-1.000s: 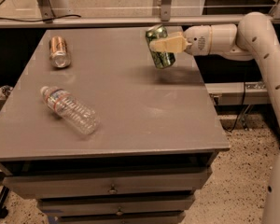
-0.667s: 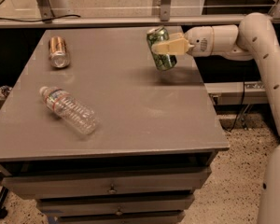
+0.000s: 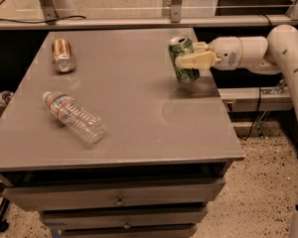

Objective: Place green can upright

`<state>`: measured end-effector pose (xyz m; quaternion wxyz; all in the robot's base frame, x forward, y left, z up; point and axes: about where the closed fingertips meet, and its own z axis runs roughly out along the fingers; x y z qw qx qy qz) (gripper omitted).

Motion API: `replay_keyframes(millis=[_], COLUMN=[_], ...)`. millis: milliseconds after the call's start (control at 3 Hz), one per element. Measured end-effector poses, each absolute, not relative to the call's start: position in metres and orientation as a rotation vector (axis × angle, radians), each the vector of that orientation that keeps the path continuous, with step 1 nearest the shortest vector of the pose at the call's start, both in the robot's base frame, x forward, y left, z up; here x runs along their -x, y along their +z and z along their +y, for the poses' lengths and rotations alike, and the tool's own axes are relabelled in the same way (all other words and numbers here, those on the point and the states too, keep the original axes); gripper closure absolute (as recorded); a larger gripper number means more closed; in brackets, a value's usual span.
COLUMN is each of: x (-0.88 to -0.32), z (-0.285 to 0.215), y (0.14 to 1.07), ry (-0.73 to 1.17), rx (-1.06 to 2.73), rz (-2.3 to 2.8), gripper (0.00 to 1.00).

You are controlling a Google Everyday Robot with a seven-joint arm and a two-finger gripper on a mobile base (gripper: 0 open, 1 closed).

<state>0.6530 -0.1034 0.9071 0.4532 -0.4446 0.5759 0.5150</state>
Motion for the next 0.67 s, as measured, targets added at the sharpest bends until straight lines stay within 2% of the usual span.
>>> replay_keyframes(millis=[667], x=[-0.632], z=[-0.122], y=[0.897], ry=[1.299], rx=[1.114], rz=[1.271], gripper=[1.0])
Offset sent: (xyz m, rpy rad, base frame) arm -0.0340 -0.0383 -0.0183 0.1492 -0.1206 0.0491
